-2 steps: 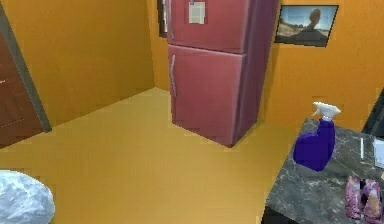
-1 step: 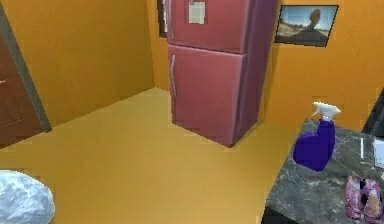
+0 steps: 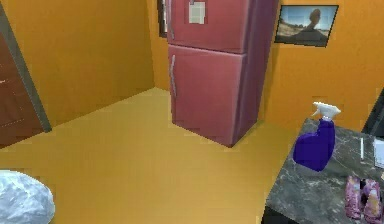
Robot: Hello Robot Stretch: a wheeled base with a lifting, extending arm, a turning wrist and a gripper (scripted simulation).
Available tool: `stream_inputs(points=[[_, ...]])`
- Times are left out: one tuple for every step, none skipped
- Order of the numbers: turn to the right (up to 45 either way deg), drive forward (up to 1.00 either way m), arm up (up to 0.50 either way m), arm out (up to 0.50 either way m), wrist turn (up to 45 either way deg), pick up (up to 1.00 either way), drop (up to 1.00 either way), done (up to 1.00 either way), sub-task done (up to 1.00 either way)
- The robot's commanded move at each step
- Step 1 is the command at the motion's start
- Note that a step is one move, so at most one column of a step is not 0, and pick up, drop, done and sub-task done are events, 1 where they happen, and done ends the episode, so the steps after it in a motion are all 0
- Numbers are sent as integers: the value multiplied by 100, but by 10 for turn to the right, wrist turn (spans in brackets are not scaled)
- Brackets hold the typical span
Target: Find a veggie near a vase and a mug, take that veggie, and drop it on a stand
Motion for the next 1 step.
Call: stream_inputs(points=[[0, 0, 0, -36, 0, 0, 0, 0, 0]])
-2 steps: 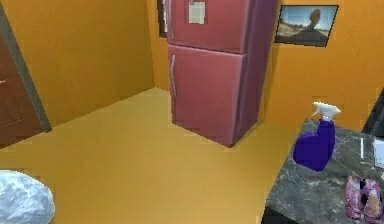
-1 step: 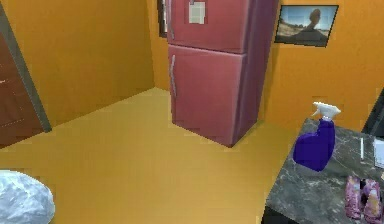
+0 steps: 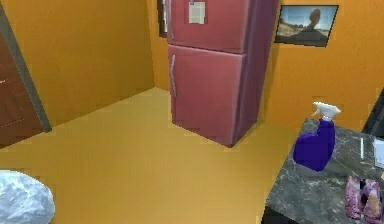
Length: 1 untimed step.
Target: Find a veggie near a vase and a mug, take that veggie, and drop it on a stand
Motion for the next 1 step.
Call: stream_inputs(points=[[-450, 0, 0, 0, 0, 0, 0, 0, 0]])
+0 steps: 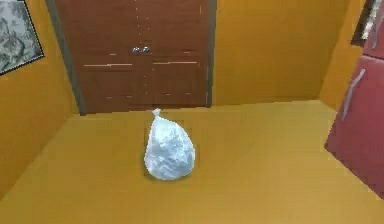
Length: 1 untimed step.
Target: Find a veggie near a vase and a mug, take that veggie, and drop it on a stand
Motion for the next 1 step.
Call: stream_inputs(points=[[-450, 0, 0, 0, 0, 0, 0, 0, 0]])
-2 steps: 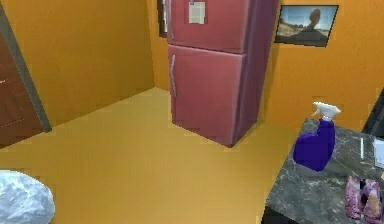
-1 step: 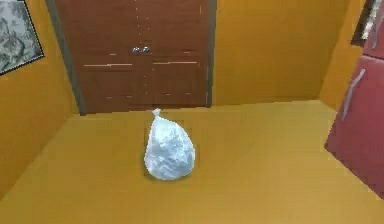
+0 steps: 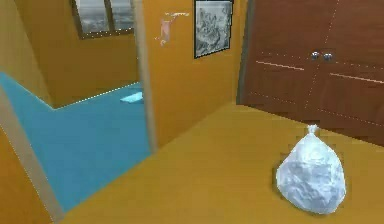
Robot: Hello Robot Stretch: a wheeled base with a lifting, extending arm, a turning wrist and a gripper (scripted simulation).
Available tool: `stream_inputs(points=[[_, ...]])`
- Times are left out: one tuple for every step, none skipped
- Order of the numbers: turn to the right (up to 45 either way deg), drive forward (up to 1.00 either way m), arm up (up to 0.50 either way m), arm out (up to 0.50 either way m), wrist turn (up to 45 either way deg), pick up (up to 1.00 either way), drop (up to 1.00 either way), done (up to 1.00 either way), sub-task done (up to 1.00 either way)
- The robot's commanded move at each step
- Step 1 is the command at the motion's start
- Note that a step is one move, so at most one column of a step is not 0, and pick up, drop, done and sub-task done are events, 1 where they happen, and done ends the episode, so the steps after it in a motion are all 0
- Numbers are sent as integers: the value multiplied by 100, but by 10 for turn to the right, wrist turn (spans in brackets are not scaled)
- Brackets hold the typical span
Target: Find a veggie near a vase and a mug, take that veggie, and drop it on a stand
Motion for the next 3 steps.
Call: stream_inputs(points=[[-270, 0, 0, 0, 0, 0, 0, 0, 0], [0, 100, 0, 0, 0, 0, 0, 0, 0], [0, 45, 0, 0, 0, 0, 0, 0, 0]])
